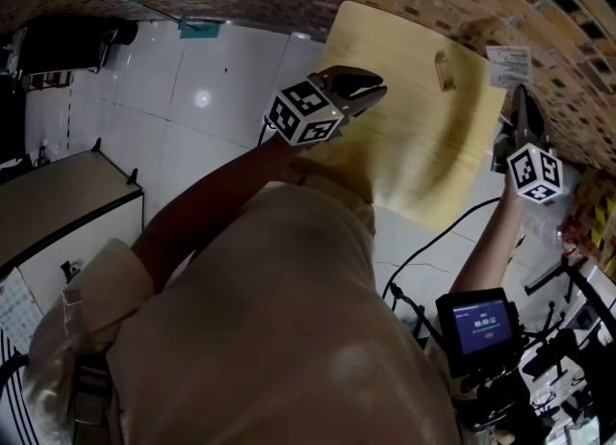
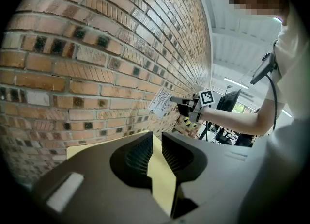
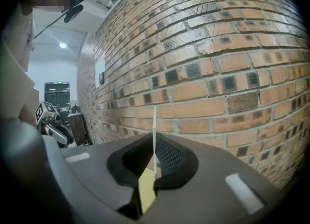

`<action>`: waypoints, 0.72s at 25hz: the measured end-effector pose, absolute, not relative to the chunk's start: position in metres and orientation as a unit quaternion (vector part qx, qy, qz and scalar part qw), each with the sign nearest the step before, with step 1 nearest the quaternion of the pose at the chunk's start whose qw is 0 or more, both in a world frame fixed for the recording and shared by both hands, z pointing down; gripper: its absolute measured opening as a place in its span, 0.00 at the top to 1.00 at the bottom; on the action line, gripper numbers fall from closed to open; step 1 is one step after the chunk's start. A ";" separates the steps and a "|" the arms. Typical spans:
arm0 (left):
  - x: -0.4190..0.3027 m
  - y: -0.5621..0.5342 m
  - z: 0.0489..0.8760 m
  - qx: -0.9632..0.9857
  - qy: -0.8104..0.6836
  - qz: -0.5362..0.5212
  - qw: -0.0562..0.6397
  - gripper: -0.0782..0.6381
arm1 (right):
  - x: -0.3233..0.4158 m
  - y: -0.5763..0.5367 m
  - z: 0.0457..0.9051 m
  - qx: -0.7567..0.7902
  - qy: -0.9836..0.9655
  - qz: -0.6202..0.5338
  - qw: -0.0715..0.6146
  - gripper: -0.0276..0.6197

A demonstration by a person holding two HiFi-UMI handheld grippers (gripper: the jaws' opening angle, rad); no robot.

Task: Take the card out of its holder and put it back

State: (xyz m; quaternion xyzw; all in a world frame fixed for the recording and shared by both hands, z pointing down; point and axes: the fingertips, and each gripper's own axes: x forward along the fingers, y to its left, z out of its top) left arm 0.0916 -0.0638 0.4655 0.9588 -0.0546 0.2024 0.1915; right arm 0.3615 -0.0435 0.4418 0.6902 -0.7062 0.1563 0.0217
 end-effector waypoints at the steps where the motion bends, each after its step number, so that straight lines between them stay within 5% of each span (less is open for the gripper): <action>1: 0.091 -0.066 0.465 0.959 -0.055 0.201 0.190 0.78 | 0.361 -0.042 0.438 0.692 -0.704 0.156 0.019 0.94; 18: 0.065 -0.080 0.470 0.957 -0.086 0.204 0.189 0.78 | 0.372 -0.012 0.456 0.712 -0.680 0.170 0.022 0.94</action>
